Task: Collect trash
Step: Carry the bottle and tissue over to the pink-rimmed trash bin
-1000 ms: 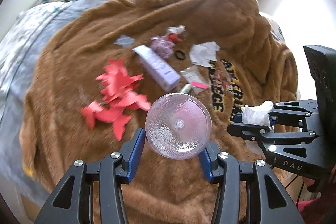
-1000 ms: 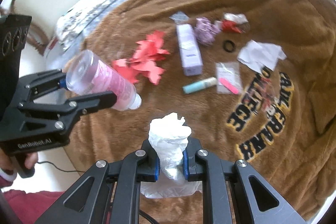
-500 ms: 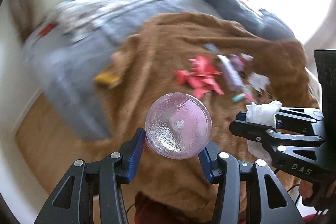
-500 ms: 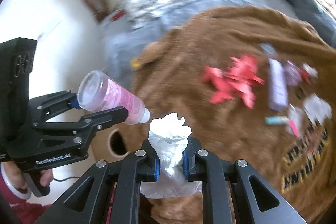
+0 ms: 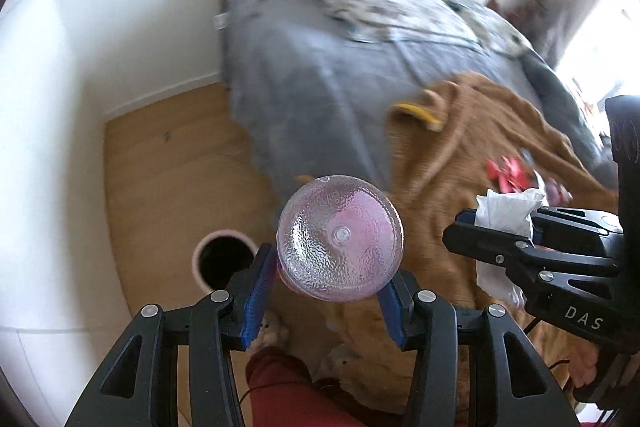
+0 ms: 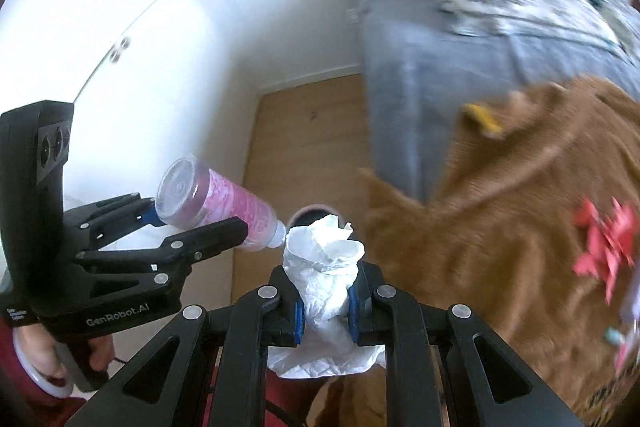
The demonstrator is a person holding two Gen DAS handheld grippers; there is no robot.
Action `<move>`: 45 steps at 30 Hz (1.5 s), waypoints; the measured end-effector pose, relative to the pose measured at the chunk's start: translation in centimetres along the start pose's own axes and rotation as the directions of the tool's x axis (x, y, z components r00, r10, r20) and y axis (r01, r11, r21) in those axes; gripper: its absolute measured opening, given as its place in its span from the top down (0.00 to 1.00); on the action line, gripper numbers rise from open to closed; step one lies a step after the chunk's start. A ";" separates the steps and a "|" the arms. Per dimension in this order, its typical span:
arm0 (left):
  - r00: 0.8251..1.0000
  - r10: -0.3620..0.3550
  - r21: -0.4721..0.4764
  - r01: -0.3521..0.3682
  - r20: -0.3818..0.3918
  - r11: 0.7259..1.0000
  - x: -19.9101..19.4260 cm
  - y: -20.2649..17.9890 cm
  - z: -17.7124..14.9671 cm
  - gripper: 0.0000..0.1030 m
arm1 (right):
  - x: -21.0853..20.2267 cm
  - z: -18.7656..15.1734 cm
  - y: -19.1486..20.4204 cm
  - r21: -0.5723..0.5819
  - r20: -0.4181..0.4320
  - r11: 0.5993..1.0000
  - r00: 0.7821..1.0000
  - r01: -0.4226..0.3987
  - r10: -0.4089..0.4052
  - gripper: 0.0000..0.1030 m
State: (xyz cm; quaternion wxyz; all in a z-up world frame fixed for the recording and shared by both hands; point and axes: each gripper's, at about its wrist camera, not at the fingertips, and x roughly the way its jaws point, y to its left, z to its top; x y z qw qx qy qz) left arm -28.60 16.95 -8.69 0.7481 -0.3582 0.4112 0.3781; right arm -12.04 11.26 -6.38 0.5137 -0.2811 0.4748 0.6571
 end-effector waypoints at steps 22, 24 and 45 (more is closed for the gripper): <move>0.987 0.117 -0.279 -0.143 -0.109 0.949 9.1 20.9 -3.8 0.52 | 29.1 5.5 8.8 -0.147 -0.355 0.980 0.932 -0.132 0.073 0.85; 0.987 0.115 -0.284 -0.142 -0.109 0.948 9.9 21.2 -4.0 0.52 | 31.2 5.6 8.5 -0.127 -0.370 0.984 0.927 -0.123 0.068 0.85; 0.986 0.089 -0.276 -0.125 -0.140 0.953 17.3 22.2 -5.7 0.52 | 42.1 1.6 4.2 -0.090 -0.450 0.995 0.893 -0.035 -0.009 0.39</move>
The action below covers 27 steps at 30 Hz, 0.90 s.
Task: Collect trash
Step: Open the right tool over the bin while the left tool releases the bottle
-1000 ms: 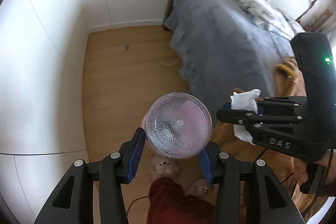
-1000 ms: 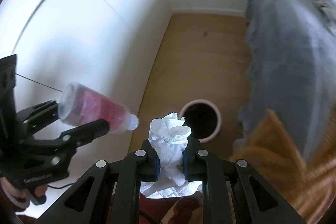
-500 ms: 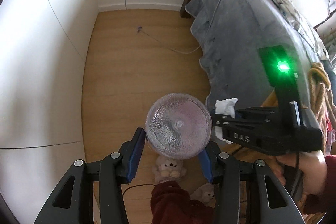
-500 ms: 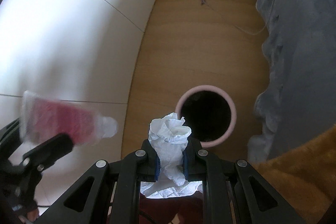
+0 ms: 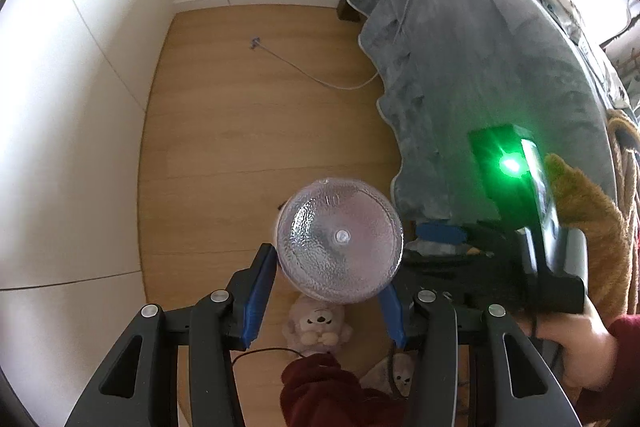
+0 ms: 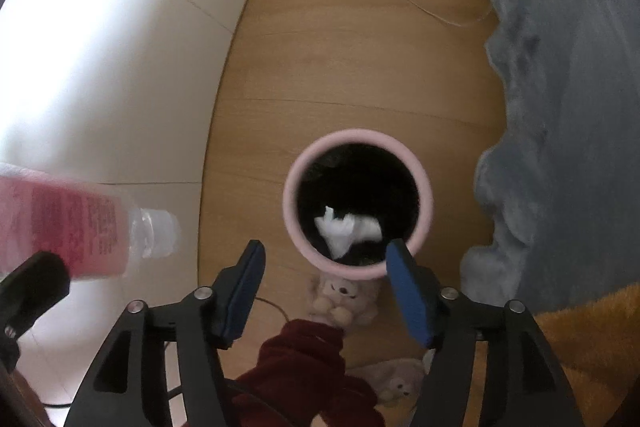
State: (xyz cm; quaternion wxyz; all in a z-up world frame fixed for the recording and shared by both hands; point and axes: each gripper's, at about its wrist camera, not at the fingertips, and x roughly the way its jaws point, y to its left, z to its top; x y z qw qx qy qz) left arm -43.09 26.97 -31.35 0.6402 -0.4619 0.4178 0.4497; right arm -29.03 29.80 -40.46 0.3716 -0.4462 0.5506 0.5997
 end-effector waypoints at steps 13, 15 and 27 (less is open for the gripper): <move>0.996 -0.024 0.069 0.030 -0.083 0.997 7.0 -3.0 0.9 0.51 | -3.0 -6.9 -5.7 0.147 0.019 0.989 1.000 -0.010 0.007 0.39; 0.995 -0.033 0.076 0.040 -0.092 0.996 7.8 -3.4 1.0 0.51 | -3.6 -7.3 -6.2 0.174 0.030 0.984 0.999 -0.021 0.016 0.39; 0.992 0.047 0.132 -0.032 -0.116 0.991 10.1 -4.3 1.4 0.34 | -6.4 -8.7 -7.6 0.249 0.114 0.963 0.990 -0.106 0.080 0.39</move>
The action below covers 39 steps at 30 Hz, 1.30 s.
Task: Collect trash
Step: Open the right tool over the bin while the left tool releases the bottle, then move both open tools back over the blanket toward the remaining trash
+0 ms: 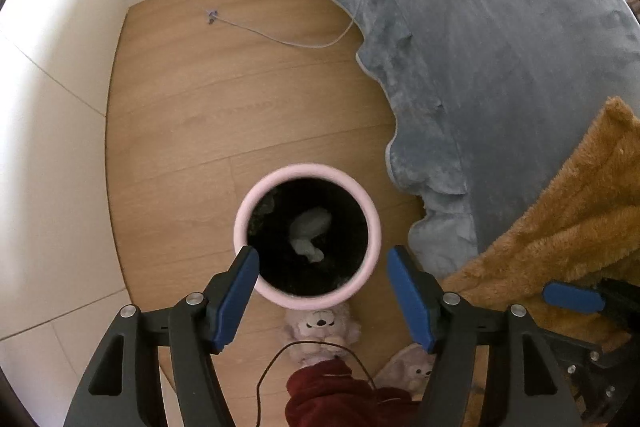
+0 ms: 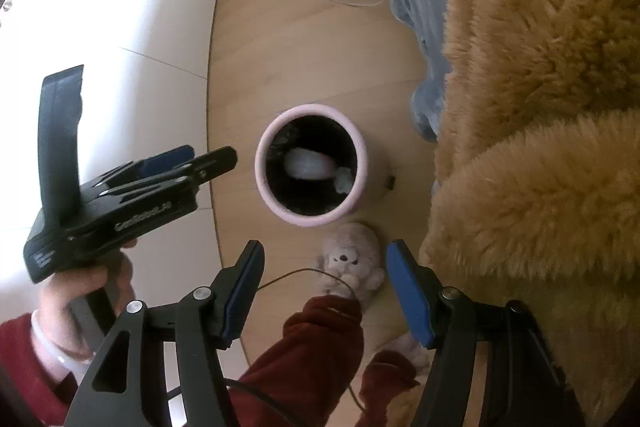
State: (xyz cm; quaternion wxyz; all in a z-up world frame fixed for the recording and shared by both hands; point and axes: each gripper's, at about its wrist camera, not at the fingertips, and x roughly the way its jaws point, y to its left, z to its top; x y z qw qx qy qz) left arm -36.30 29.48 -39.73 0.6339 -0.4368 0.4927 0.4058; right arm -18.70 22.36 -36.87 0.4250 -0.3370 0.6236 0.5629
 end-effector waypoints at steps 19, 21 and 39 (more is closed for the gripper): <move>0.998 0.056 0.158 -0.061 0.037 0.986 -7.7 -4.8 0.7 0.34 | -7.1 -1.3 -0.2 0.111 0.133 0.989 0.988 -0.097 0.082 0.39; 0.998 0.049 0.191 -0.056 0.041 0.980 -9.6 -6.0 1.1 0.34 | -9.6 -1.6 -0.1 0.130 0.167 0.984 0.981 -0.120 0.097 0.39; 0.980 -0.197 0.745 0.116 0.021 0.656 -22.3 -31.7 3.7 0.04 | -33.2 -17.1 -13.4 0.665 0.483 0.723 0.847 -0.189 -0.223 0.03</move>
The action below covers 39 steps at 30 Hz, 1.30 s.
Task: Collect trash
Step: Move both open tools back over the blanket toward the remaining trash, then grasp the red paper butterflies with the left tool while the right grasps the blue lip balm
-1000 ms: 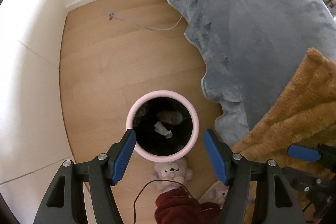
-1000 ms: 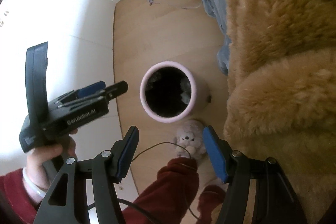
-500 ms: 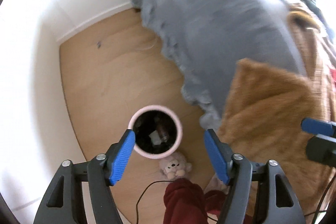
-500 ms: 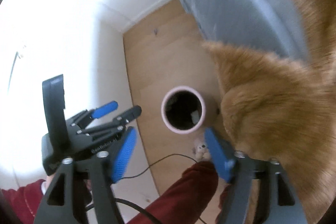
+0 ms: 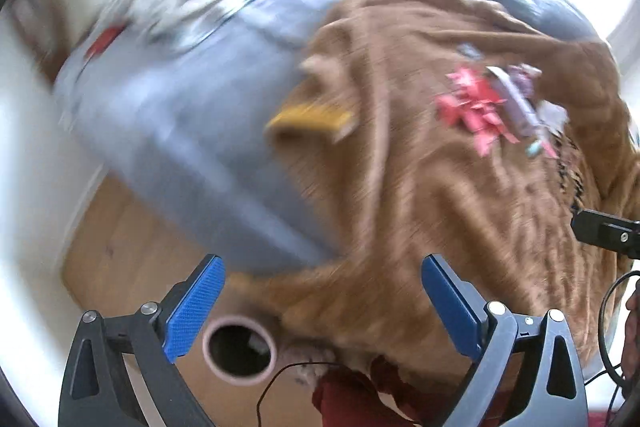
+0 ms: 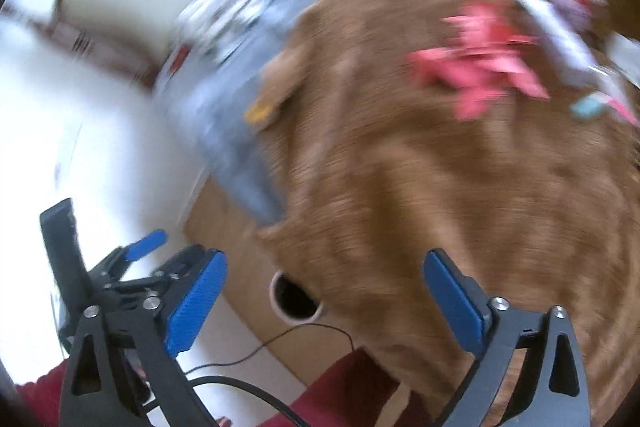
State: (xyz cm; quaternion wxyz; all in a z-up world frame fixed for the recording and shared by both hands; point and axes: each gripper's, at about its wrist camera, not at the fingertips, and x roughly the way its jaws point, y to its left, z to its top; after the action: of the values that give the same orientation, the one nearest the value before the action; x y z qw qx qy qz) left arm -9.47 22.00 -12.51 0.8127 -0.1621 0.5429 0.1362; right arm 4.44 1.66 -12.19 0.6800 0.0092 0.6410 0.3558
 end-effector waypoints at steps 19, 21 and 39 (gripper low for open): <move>0.999 -0.042 0.313 0.049 -0.028 0.949 6.7 -21.5 15.6 0.04 | -4.8 7.2 -21.2 0.460 0.080 0.887 0.992 0.045 -0.093 0.03; 0.998 -0.041 0.346 0.057 -0.053 0.936 8.2 -22.1 16.5 0.04 | -3.5 8.1 -22.0 0.491 0.069 0.870 0.994 0.041 -0.086 0.03; 0.965 -0.024 0.488 0.154 -0.262 0.859 19.5 -21.1 19.0 0.04 | 8.1 13.5 -26.0 0.630 -0.122 0.741 0.972 0.234 -0.203 0.13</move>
State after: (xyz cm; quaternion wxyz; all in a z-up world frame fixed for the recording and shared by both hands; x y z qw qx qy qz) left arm 22.11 11.51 -21.33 0.7583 0.0151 0.6480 -0.0694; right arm 27.96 -7.75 -28.98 0.6584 0.1569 0.7353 0.0342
